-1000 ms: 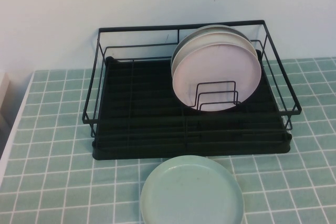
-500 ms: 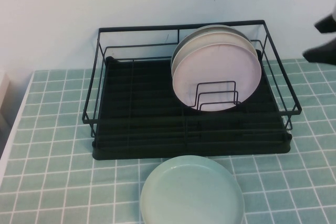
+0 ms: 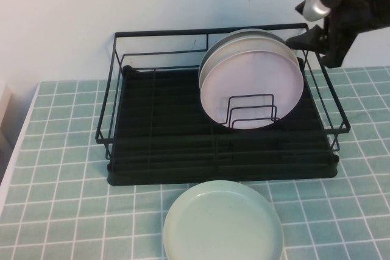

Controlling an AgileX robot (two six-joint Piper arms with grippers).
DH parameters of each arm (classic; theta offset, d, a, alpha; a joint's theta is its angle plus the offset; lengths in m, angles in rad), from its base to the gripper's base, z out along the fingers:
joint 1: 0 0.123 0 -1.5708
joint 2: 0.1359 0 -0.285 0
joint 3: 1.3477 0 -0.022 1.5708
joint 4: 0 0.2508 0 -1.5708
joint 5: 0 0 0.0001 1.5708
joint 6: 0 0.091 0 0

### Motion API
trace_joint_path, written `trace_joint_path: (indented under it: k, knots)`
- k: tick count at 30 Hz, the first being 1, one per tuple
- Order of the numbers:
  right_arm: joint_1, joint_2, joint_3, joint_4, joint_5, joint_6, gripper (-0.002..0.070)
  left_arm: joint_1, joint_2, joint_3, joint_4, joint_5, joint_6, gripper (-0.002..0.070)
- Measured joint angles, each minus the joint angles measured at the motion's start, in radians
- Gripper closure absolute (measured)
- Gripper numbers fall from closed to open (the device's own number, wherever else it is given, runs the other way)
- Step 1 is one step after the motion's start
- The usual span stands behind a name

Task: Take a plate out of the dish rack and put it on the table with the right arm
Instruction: Grasp the plate from the shelf

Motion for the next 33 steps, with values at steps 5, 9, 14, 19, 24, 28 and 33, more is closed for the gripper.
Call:
trace_joint_path:
  k: [5, 9, 14, 19, 24, 28, 33]
  knots:
    - [0.025, 0.080, -0.043, -0.002, -0.007, -0.003, 0.0199, 0.000, 0.000, 0.000, 0.000, 0.000, 0.000, 0.0678]
    - [0.047, 0.116, -0.056, -0.020, -0.022, -0.007, 0.0202, 0.000, 0.000, 0.000, 0.000, 0.000, 0.000, 0.0678]
    - [0.067, 0.139, -0.058, -0.032, -0.049, -0.012, 0.0204, 0.000, 0.000, 0.000, 0.000, 0.000, 0.000, 0.0678]
    - [0.074, 0.164, -0.068, -0.035, -0.071, -0.025, 0.0210, 0.000, 0.000, 0.000, 0.000, -0.002, 0.000, 0.0678]
    - [0.075, 0.182, -0.068, -0.035, -0.103, -0.032, 0.0246, 0.000, 0.000, 0.000, 0.000, -0.002, 0.000, 0.0678]
    - [0.075, 0.186, -0.069, -0.035, -0.111, -0.036, 0.0286, 0.000, 0.000, 0.000, 0.000, -0.002, 0.000, 0.0678]
    - [0.075, 0.192, -0.073, -0.035, -0.122, -0.036, 0.0302, 0.000, 0.000, 0.000, 0.000, -0.002, 0.000, 0.0678]
